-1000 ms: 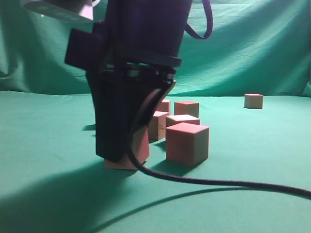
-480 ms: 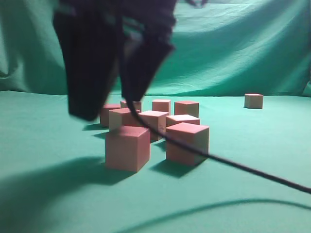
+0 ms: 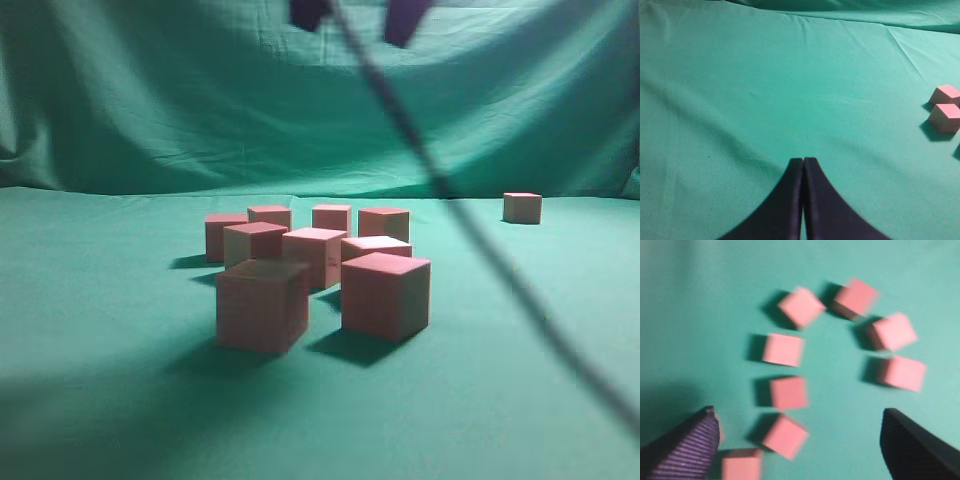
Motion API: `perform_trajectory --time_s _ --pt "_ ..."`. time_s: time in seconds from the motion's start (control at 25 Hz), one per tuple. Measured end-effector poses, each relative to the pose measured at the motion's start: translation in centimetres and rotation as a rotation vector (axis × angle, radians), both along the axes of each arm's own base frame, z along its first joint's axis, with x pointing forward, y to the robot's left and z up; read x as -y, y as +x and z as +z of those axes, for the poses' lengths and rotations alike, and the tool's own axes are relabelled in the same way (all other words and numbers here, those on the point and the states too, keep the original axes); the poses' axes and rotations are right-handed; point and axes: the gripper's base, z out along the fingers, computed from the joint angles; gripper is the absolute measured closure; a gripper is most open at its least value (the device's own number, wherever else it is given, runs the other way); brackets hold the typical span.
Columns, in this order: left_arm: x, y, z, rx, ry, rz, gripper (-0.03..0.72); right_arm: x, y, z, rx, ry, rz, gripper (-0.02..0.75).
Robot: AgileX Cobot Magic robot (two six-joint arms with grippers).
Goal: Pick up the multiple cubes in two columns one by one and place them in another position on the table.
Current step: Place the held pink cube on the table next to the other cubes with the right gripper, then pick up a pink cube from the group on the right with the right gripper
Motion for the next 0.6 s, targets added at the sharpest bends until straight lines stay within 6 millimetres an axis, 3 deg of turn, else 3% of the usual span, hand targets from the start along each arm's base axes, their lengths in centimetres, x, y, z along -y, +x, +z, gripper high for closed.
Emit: perform_trajectory --time_s 0.2,0.4,0.6 --pt "0.0 0.0 0.0 0.0 0.0 0.0 0.688 6.6 5.1 0.1 -0.02 0.01 -0.289 0.12" --pt "0.0 0.0 0.0 0.0 0.0 0.0 0.688 12.7 8.9 0.5 0.015 0.115 -0.618 0.12" --pt "0.0 0.0 0.0 0.0 0.0 0.0 0.688 17.1 12.1 0.9 0.074 0.224 -0.854 0.12"
